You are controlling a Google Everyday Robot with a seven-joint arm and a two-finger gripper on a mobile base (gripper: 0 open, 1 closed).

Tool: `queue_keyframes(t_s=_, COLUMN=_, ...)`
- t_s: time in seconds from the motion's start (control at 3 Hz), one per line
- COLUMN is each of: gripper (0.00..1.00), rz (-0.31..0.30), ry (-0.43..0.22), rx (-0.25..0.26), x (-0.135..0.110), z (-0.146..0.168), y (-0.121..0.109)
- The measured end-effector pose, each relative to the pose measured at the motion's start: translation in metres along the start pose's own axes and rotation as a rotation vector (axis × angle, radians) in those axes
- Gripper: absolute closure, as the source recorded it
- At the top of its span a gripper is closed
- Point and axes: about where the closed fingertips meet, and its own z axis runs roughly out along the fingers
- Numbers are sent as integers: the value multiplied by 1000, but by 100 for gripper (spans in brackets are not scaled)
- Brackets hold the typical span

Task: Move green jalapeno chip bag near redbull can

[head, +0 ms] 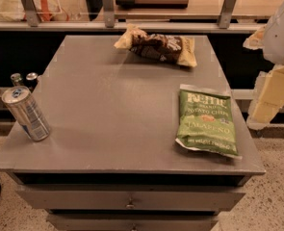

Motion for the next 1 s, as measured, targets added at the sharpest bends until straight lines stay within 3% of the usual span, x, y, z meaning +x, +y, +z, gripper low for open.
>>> queue_keyframes(t_s=0.33, gripper=0, rz=0, ry=0, rx=0, x=0, z=0, y=0)
queue_keyframes(t_s=0.67, gripper=0, rz=43, ry=-37, rx=-25, x=1, z=10, y=1)
queue_keyframes(t_s=1.0, gripper=0, rz=168, ry=-105, rx=-63, x=6, z=34, y=2)
